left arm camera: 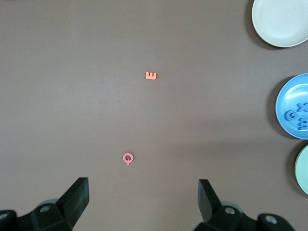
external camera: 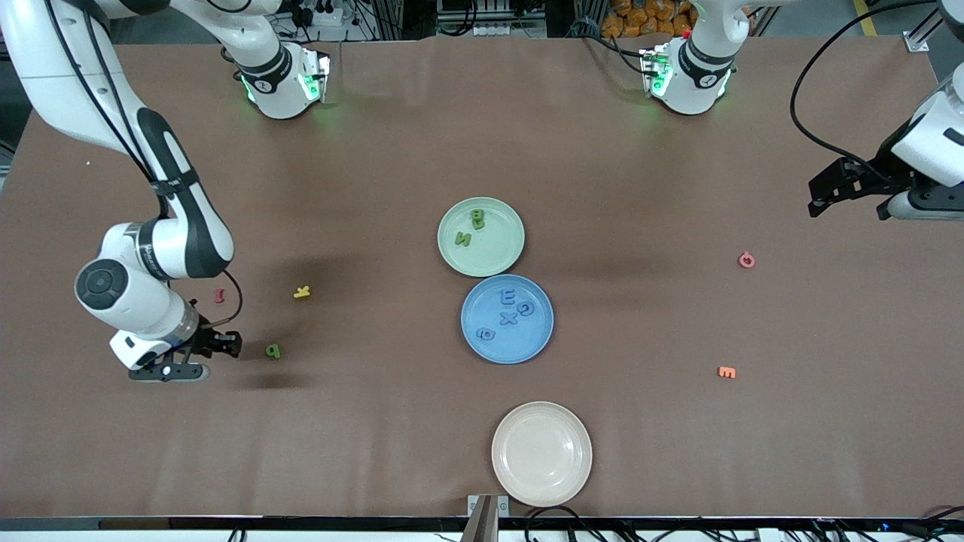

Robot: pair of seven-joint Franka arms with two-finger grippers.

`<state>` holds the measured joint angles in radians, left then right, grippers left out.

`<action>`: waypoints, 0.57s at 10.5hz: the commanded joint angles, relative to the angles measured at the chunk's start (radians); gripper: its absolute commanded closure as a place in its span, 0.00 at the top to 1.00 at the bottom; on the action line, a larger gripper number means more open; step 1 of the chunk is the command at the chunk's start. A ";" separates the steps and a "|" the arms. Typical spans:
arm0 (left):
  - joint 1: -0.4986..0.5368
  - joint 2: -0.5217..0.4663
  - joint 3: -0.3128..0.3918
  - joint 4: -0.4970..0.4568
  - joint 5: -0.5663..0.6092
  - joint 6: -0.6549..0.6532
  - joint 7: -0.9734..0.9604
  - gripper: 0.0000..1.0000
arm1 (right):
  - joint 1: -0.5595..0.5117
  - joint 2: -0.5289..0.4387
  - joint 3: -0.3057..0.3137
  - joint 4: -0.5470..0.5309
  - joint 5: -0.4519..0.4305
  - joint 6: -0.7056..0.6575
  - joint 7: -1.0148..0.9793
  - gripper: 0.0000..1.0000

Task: Sort letters by color into matching plates
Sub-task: 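Lower the right gripper and grasp the green b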

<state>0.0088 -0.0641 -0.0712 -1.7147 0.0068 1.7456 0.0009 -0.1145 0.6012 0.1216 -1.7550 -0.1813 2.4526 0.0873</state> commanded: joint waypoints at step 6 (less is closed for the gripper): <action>0.008 -0.007 0.010 0.061 -0.034 -0.126 0.025 1.00 | 0.068 0.077 0.022 0.074 0.130 -0.004 -0.139 0.55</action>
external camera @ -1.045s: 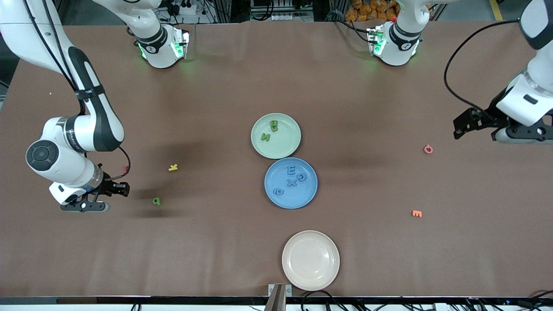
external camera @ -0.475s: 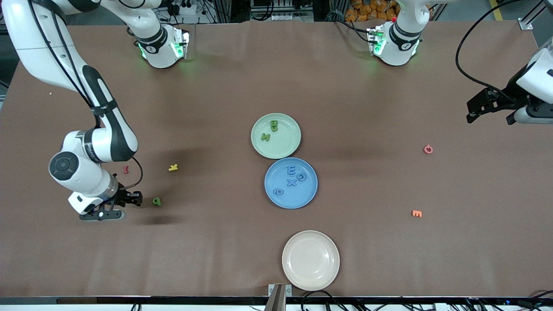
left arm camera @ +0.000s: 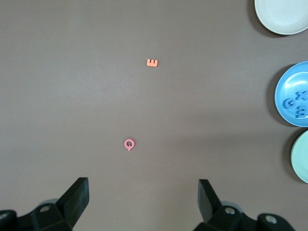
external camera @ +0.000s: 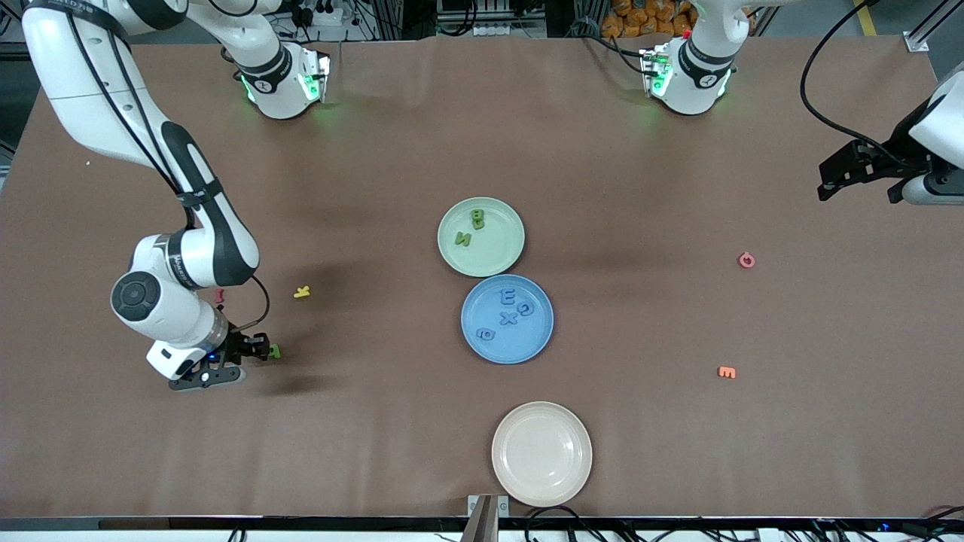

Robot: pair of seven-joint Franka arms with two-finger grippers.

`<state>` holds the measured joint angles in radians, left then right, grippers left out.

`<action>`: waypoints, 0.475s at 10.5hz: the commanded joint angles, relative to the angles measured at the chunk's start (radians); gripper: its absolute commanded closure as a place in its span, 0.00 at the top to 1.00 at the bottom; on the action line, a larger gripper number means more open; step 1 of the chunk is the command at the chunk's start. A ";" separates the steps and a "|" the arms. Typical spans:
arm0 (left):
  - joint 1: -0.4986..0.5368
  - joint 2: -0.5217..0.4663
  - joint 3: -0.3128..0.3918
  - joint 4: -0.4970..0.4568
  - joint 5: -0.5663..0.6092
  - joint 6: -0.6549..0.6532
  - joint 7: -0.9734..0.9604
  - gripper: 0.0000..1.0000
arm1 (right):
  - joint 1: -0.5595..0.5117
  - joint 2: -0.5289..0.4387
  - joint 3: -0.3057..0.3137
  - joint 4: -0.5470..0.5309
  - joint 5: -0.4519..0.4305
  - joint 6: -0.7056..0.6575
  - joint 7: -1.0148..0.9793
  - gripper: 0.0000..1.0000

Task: Sort letters by color into matching plates
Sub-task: 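Lower the right gripper and grasp the green b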

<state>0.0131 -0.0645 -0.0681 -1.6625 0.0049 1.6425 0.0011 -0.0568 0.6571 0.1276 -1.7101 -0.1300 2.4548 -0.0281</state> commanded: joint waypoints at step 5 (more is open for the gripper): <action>0.002 0.005 0.001 0.010 -0.029 -0.013 0.025 1.00 | 0.011 0.038 0.021 0.026 0.109 -0.002 -0.182 0.56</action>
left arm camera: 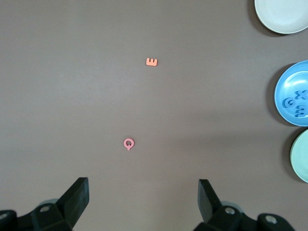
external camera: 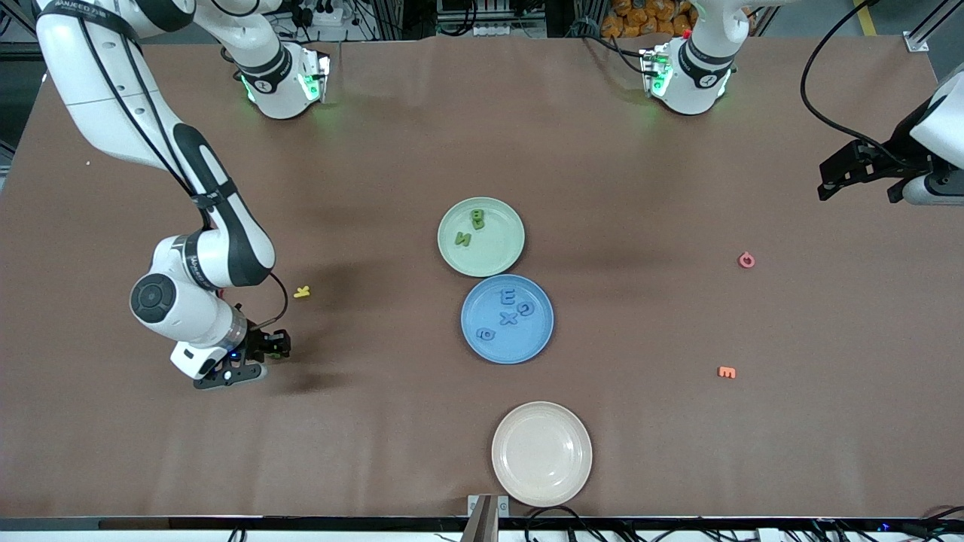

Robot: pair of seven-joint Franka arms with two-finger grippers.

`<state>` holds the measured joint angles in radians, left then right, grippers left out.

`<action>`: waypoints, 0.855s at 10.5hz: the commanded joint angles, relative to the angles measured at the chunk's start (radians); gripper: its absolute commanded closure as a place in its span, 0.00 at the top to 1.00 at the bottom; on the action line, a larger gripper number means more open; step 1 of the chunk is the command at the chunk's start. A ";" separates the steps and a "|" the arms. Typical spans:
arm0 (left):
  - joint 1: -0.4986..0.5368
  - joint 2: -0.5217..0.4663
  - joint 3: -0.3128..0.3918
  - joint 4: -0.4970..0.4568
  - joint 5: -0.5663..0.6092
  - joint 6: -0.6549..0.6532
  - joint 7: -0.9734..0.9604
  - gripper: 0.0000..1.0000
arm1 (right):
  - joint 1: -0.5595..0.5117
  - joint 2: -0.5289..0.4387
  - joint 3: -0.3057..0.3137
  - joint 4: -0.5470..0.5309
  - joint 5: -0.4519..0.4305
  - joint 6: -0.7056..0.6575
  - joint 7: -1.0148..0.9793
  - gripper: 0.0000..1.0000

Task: Sort letters by color into matching plates
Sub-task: 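Lower the right gripper and grasp the green b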

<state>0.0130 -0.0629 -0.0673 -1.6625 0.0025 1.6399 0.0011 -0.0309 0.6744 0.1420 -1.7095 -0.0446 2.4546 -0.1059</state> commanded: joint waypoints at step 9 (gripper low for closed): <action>0.004 -0.005 0.003 0.017 -0.025 0.015 0.004 1.00 | -0.014 0.047 -0.028 0.019 0.019 -0.016 -0.186 0.50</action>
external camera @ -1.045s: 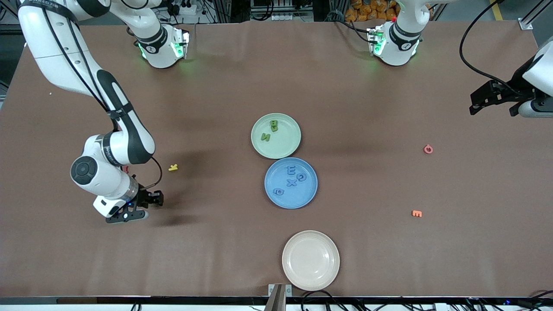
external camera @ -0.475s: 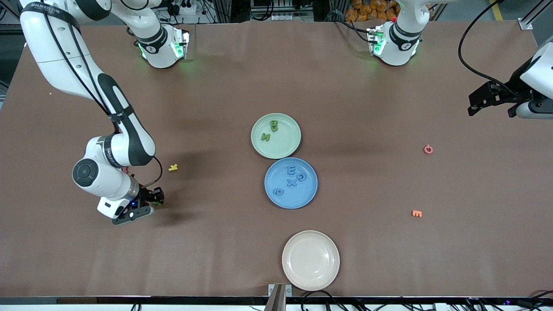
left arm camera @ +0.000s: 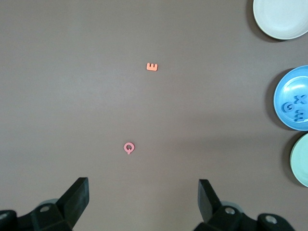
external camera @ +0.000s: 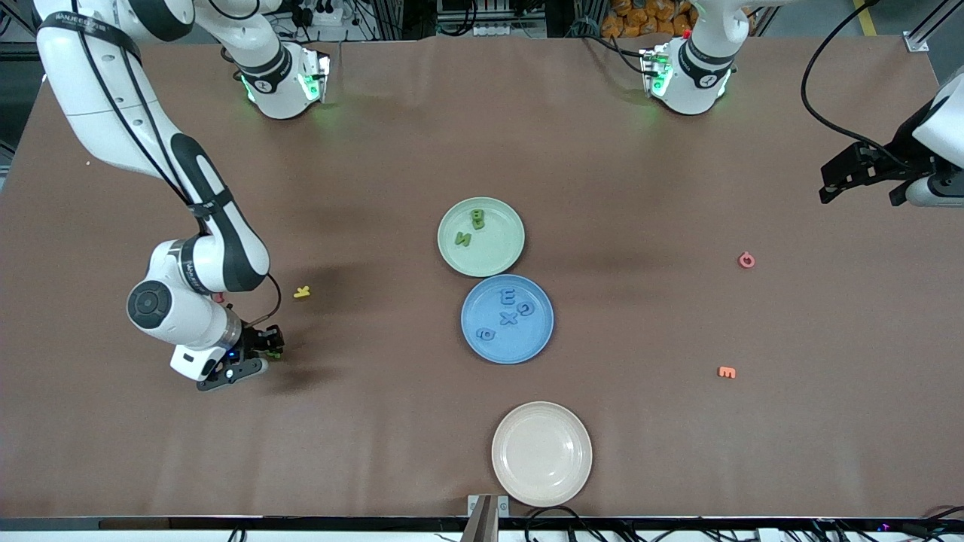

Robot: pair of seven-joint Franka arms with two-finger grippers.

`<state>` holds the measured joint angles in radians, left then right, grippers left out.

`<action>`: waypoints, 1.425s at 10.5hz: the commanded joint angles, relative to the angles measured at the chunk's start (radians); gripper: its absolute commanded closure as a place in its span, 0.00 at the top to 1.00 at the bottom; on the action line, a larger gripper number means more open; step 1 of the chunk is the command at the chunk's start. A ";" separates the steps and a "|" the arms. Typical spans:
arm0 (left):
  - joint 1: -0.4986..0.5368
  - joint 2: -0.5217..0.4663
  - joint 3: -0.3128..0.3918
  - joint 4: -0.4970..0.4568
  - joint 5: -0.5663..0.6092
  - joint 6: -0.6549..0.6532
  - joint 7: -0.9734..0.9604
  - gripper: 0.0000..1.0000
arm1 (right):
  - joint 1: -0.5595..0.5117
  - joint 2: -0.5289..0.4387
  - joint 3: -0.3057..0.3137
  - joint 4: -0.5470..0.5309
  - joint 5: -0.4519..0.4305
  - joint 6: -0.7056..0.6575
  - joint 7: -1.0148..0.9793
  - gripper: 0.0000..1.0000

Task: Sort letters by color into matching plates
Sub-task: 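Lower the right gripper and grasp the green b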

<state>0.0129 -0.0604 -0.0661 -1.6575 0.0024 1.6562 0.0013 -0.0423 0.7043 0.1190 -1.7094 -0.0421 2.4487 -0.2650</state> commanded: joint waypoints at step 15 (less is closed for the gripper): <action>0.007 -0.004 0.008 0.008 -0.019 -0.004 0.046 1.00 | 0.013 -0.011 -0.001 0.017 0.018 -0.008 -0.011 0.00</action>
<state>0.0137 -0.0607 -0.0624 -1.6519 0.0024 1.6562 0.0156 -0.0349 0.7164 0.1119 -1.7033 -0.0426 2.4639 -0.2712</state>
